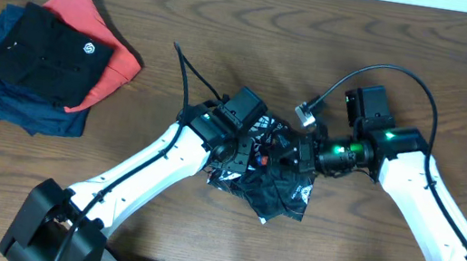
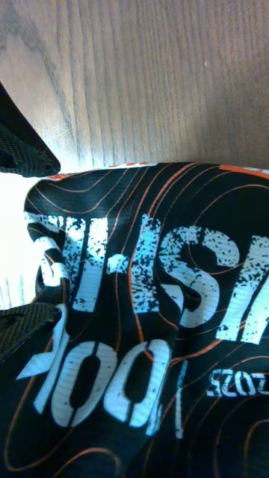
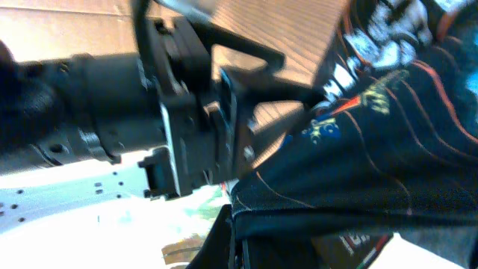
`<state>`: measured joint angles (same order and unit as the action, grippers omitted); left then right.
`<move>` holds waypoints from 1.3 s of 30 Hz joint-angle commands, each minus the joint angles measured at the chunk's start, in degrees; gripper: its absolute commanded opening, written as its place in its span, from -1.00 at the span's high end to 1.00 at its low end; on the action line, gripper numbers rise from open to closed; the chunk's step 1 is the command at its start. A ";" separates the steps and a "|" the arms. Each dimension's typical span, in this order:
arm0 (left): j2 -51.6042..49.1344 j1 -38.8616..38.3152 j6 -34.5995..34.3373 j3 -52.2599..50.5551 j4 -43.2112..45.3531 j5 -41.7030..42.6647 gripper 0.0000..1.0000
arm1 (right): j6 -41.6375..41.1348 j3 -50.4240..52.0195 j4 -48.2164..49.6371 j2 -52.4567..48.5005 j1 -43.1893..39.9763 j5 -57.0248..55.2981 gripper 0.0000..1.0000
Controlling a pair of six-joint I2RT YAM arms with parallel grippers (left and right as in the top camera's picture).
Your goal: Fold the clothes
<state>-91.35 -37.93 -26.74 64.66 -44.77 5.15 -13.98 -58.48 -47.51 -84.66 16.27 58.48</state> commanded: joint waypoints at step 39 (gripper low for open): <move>-4.28 0.15 0.17 -0.70 6.40 -3.26 -0.37 | 5.77 -0.44 -9.18 0.57 0.83 -40.44 0.48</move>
<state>-92.62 -37.93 -28.45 64.53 -38.57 2.90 -9.78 -58.50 -57.63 -84.14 16.23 15.90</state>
